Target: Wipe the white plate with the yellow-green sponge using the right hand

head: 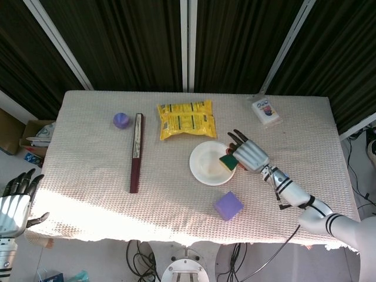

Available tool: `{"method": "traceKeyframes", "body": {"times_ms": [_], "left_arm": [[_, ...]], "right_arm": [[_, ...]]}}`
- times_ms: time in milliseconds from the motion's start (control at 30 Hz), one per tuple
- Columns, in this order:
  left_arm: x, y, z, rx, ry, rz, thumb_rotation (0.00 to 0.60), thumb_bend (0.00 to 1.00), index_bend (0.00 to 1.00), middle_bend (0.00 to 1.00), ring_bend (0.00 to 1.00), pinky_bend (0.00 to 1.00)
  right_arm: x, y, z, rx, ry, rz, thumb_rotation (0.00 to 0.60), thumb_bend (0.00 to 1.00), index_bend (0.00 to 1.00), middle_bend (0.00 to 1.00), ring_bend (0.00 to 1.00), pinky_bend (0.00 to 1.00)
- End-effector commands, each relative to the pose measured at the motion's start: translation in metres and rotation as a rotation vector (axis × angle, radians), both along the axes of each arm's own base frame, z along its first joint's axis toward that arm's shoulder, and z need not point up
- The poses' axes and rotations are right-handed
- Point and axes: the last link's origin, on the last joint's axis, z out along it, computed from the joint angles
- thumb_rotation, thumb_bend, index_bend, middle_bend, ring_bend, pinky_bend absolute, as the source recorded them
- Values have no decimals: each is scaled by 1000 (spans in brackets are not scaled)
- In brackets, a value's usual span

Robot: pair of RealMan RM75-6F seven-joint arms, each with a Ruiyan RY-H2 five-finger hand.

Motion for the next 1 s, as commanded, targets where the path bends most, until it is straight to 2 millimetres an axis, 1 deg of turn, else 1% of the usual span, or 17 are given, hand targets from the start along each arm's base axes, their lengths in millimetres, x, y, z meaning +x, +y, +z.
{"method": "traceKeyframes", "body": {"times_ms": [33, 133, 267, 500, 600, 733, 833, 1000], "left_arm": [[-1, -1, 1, 3, -3, 4, 600, 63, 138, 23, 51, 117], [-3, -3, 1, 5, -6, 11, 600, 63, 138, 23, 51, 117], [-6, -3, 0, 3, -9, 13, 600, 63, 138, 23, 51, 117], [-9, -4, 0, 4, -14, 20, 600, 63, 138, 23, 51, 117], [-9, -4, 0, 6, -15, 19, 600, 63, 138, 23, 51, 117], [-9, -4, 0, 7, -16, 16, 600, 62, 138, 23, 51, 117], [-8, -4, 0, 9, -16, 10, 600, 63, 138, 23, 51, 117], [-8, -5, 0, 8, -16, 12, 600, 63, 138, 23, 51, 117]], "right_arm": [[16, 5, -23, 41, 11, 45, 600, 303, 444, 335, 1, 0], [25, 3, -35, 43, 26, 73, 600, 313, 444, 338, 7, 0], [32, 2, -49, 49, 51, 94, 600, 317, 444, 337, 11, 0], [31, 5, -66, 63, 83, 109, 600, 327, 470, 351, 22, 0], [31, 4, -65, 55, 78, 117, 600, 335, 474, 354, 23, 0], [38, 1, -58, 28, 31, 125, 600, 336, 474, 357, 29, 0], [43, -1, -56, 20, 30, 137, 600, 337, 476, 359, 33, 0], [44, -2, -66, 30, 88, 153, 600, 340, 477, 359, 33, 0]]}}
